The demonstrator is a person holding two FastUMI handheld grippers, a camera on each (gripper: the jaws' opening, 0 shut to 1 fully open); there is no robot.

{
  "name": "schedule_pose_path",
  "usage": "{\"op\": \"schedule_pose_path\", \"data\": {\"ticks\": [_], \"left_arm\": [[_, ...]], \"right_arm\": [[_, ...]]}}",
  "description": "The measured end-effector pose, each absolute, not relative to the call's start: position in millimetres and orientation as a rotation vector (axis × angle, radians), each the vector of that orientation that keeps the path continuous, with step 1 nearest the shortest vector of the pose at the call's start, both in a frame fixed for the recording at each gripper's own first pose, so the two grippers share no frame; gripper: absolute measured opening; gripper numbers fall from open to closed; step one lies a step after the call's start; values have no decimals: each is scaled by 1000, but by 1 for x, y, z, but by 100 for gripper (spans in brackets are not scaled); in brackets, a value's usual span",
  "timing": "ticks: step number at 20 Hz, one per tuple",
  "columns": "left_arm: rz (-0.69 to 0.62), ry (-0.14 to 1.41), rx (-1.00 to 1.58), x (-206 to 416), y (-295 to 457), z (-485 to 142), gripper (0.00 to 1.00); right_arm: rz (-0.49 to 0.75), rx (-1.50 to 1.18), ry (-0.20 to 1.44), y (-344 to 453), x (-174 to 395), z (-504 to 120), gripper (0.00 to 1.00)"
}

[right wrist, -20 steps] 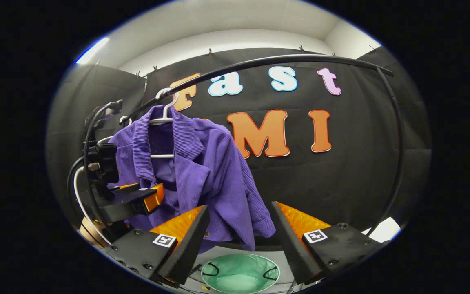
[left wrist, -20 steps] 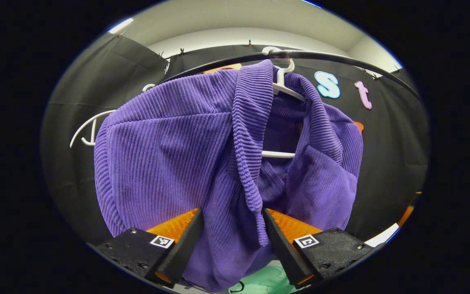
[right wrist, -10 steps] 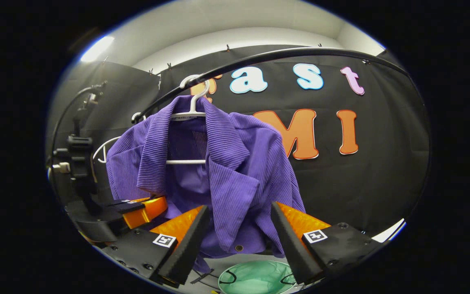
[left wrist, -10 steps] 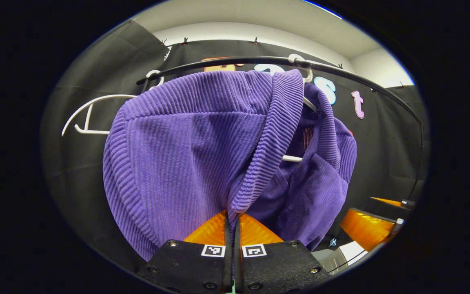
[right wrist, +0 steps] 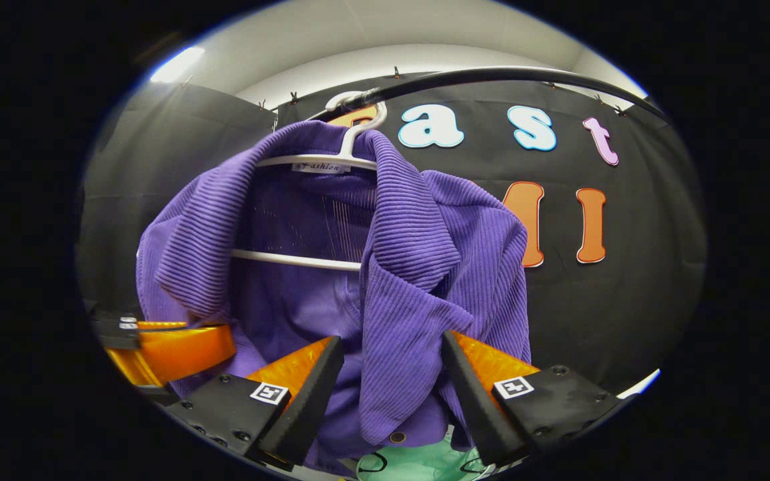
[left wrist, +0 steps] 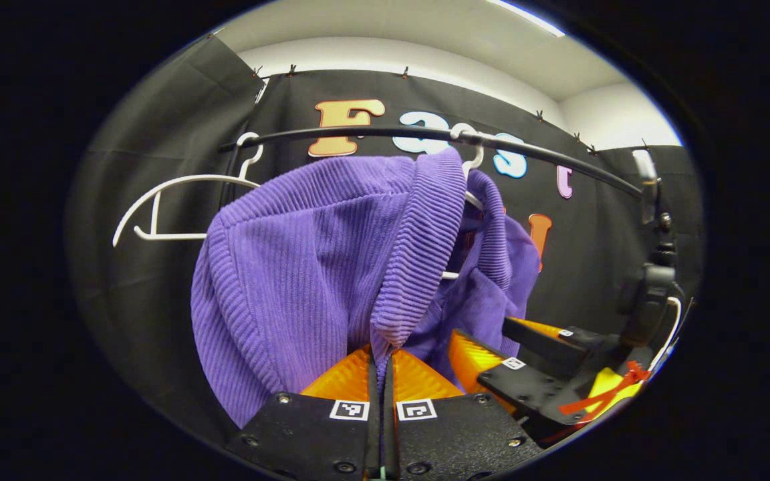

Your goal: Grasp the clothes on the hanger with both hands and then place them into the laundry hamper below.

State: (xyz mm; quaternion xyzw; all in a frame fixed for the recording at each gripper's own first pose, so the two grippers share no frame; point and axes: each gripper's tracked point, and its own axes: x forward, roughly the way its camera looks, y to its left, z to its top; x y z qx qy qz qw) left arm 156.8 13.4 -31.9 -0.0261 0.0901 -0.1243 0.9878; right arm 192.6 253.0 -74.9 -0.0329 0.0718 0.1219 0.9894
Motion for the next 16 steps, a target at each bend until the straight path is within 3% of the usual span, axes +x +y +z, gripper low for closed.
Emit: {"op": "schedule_pose_path", "data": {"ticks": [2, 4, 5, 10, 11, 12, 13, 16], "left_arm": [[-253, 167, -50, 152, 16, -24, 2], [-244, 156, -41, 151, 23, -17, 0], [-237, 153, -42, 151, 27, -15, 0], [-190, 128, -46, 153, 60, 4, 2], [-182, 128, -51, 154, 67, 8, 2], [-173, 122, -62, 155, 73, 13, 1], [-161, 117, -65, 156, 79, 17, 0], [-123, 99, -44, 158, 99, 27, 0]], "right_arm": [[235, -68, 149, 253, 206, -79, 84], [227, -63, 158, 248, 217, -79, 69], [237, -54, 165, 247, 219, -80, 75], [306, 63, 209, 233, 228, -79, 23], [327, 91, 220, 232, 227, -79, 7], [335, 113, 218, 226, 228, -76, 7], [347, 132, 215, 220, 228, -72, 13], [413, 266, 224, 209, 228, -60, 13]]}}
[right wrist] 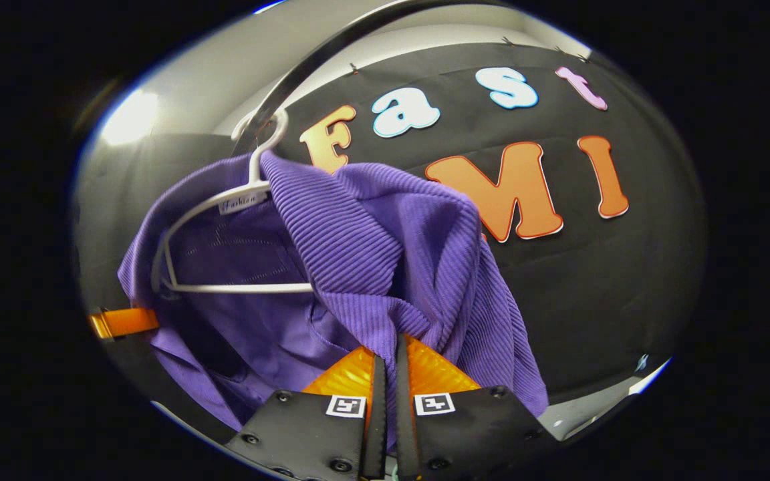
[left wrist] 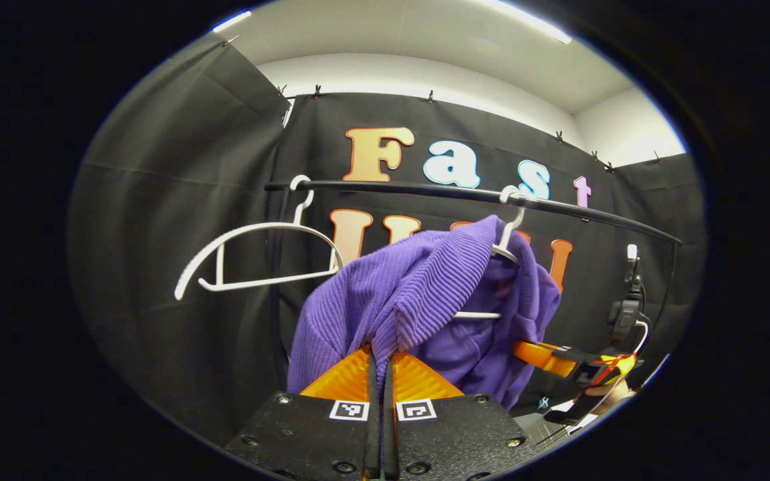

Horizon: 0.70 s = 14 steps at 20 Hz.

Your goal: Grasp the clothes on the hanger with both hands and then place them into the laundry hamper below.

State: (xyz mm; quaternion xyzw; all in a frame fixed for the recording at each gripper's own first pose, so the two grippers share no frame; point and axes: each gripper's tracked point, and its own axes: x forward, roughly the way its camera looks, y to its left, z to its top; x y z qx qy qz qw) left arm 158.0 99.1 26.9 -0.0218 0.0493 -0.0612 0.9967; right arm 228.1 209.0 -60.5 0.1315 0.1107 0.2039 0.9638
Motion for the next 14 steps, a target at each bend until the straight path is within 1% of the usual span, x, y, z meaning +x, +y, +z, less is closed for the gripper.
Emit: {"op": "schedule_pose_path", "data": {"ticks": [1, 2, 4, 8, 9, 11, 14], "left_arm": [[-115, 94, -42, 159, 103, 30, 0], [-109, 88, -47, 160, 106, 33, 2], [-99, 76, -48, 160, 112, 39, 2], [-86, 41, -34, 164, 122, 56, 2], [-85, 36, -39, 164, 123, 59, 0], [-97, 41, -67, 163, 126, 64, 4], [-94, 27, -113, 170, 139, 74, 0]], "right_arm": [[442, 334, 231, 205, 229, -56, 13], [462, 401, 234, 201, 230, -52, 14], [520, 502, 238, 192, 225, -40, 13], [644, 585, 237, 180, 214, -13, 13], [663, 612, 233, 176, 215, -6, 13], [701, 724, 213, 168, 220, 13, 13], [707, 827, 181, 152, 234, 29, 12]]}}
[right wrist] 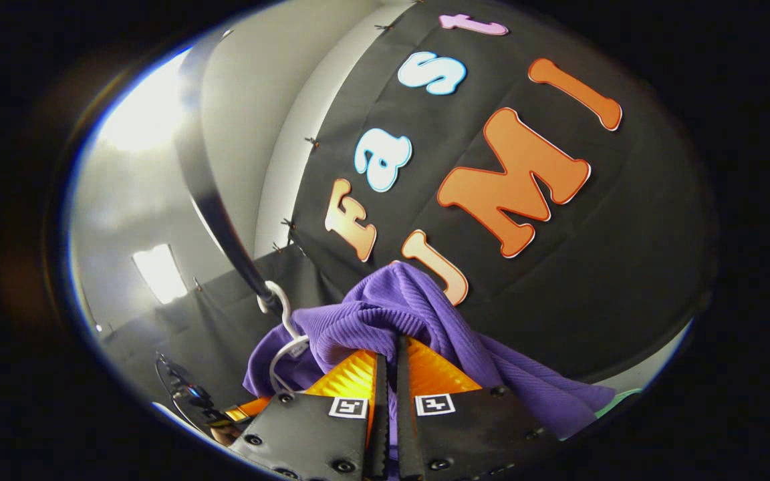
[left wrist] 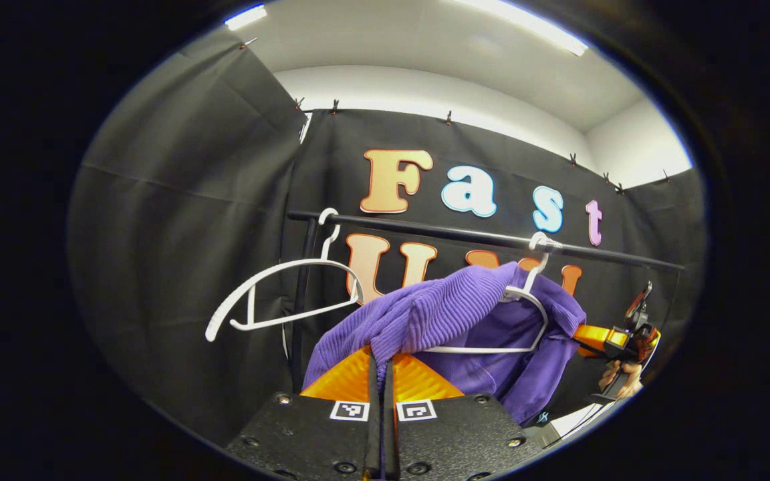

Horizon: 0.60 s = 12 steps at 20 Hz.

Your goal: Grasp the clothes on the hanger with both hands and then place them into the laundry hamper below.

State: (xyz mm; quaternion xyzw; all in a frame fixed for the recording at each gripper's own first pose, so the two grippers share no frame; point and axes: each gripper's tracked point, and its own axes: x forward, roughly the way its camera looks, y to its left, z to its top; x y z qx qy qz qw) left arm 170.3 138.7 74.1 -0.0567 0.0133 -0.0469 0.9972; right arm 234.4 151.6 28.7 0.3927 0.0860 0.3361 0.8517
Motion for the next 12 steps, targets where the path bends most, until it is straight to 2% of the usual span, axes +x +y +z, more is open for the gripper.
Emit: {"op": "schedule_pose_path", "data": {"ticks": [5, 6, 10, 12], "left_arm": [[-87, 10, -28, 173, 139, 82, 2], [-86, 15, -45, 174, 140, 82, 0], [-102, 36, -165, 185, 148, 85, 4], [-113, 21, -185, 189, 156, 95, 2]], "right_arm": [[752, 905, 172, 140, 245, 44, 12], [761, 923, 171, 138, 246, 49, 12], [765, 965, 152, 133, 261, 65, 12], [758, 957, 137, 132, 268, 71, 12]]}}
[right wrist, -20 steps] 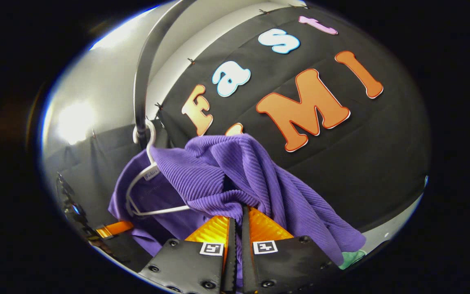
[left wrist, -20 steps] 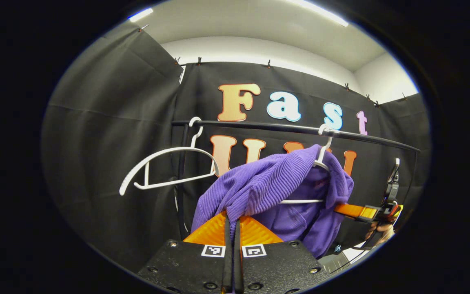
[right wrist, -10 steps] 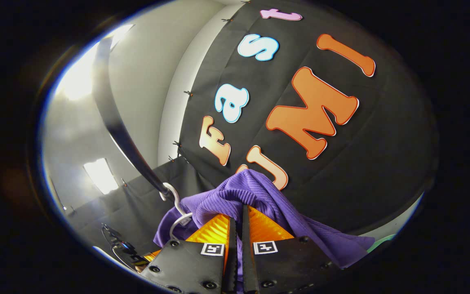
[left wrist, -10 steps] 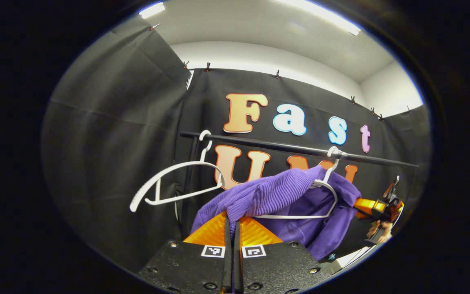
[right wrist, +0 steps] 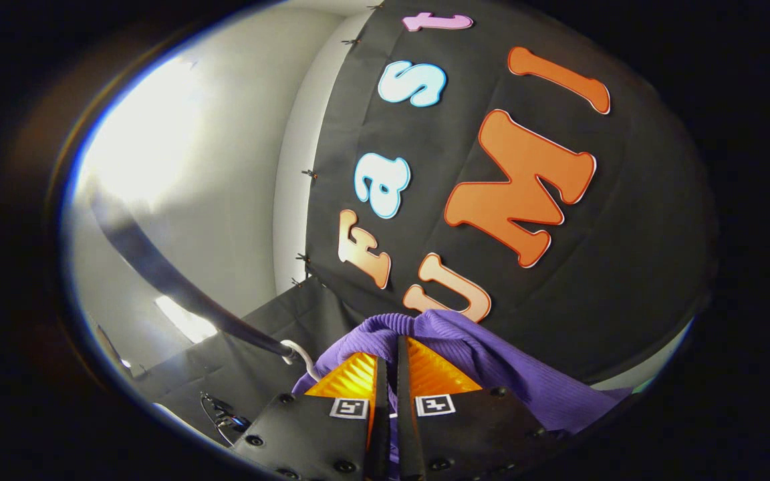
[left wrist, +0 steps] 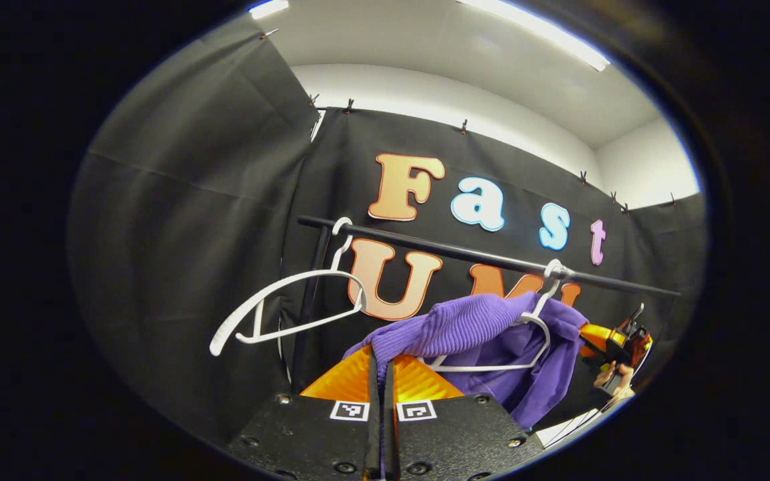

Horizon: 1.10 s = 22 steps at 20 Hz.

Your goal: Grasp the clothes on the hanger with both hands and then place them into the laundry hamper below.

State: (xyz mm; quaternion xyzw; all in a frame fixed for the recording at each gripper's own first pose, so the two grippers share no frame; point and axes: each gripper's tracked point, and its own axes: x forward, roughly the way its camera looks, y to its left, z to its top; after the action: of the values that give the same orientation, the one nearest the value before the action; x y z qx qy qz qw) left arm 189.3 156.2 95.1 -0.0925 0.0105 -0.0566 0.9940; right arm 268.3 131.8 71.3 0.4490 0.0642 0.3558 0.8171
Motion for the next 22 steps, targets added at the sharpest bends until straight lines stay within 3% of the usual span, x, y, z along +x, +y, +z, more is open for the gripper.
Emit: {"op": "schedule_pose_path", "data": {"ticks": [9, 22], "left_arm": [[-185, -26, -140, 226, 172, 124, 2], [-211, 133, -155, 274, 178, 49, 2]], "right_arm": [[716, 958, 117, 138, 305, 80, 12], [583, 913, 185, 133, 359, 44, 13]]}}
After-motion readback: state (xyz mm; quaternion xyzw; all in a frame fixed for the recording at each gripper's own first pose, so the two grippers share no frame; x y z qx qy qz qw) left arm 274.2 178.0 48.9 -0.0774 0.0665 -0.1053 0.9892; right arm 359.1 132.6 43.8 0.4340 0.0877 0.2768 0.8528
